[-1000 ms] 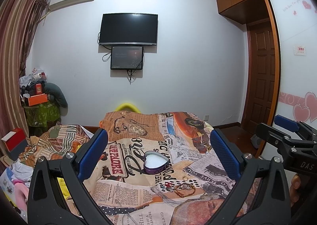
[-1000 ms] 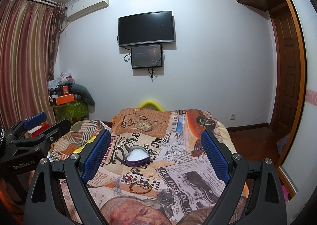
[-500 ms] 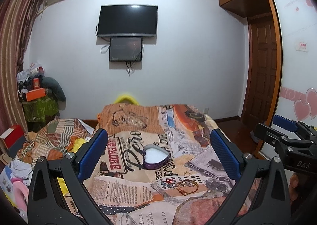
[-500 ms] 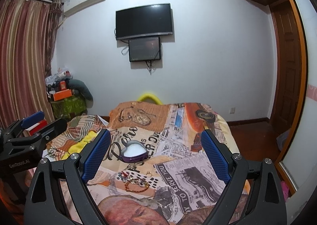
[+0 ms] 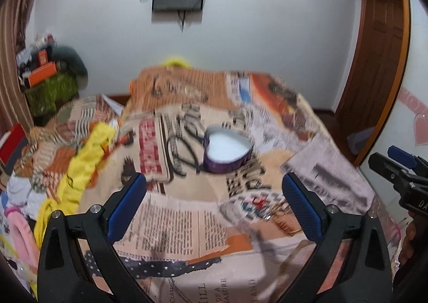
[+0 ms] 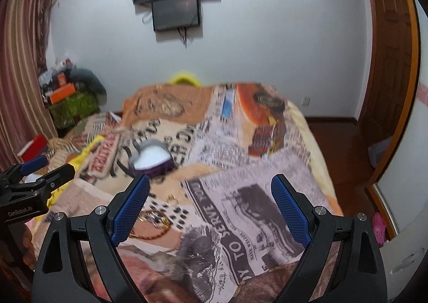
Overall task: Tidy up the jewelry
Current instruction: 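Move the right gripper down to the gold ring and close on it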
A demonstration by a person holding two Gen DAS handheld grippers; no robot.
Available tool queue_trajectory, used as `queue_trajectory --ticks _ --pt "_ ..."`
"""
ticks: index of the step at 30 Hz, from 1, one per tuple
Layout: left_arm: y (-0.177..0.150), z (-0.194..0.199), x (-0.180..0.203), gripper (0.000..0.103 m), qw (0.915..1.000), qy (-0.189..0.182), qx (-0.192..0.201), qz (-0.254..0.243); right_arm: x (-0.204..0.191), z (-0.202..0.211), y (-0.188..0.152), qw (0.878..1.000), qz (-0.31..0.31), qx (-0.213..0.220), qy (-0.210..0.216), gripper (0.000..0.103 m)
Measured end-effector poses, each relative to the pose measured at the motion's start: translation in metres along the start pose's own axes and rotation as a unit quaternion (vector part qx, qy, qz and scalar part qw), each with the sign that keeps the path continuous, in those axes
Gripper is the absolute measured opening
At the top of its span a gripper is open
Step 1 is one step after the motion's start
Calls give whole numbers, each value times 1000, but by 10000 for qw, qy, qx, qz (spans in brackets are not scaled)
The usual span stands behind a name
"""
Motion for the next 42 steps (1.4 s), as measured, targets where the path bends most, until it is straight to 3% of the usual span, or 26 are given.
queue_trajectory --ticks 4,11,20,28,38,42 --pt "-18 -22 -8 85 9988 -131 -433 184 -5 -22 -13 9993 145 -336 102 91" --pt "-21 -48 -7 73 9954 -428 -830 218 -19 -50 -26 9944 336 -839 549 89" --pt "-16 -91 17 54 9837 -1074 -1444 -34 -45 -75 -30 9807 603 -1389 1233 63" --pt "-22 -112 19 32 9714 -1457 -1869 118 -65 -91 -39 9661 1015 -1767 1587 42" --pt "-22 -118 34 27 9623 -1672 -2124 -297 -74 -98 -46 9575 1571 -1836 1576 29" --pt "-26 -123 37 24 9597 -1644 -2235 -442 -76 -98 -48 9559 1804 -1725 1549 18"
Point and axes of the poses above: each gripper's, at about its wrist camera, not at the fingertips, and z roughly against the way its jaws point, x to its right, y to its top, the point moved 9 cm from there along -z, roughly the way its jaws point, and after that the axes turned 14 degrees about -y, right-handed, at the moved point
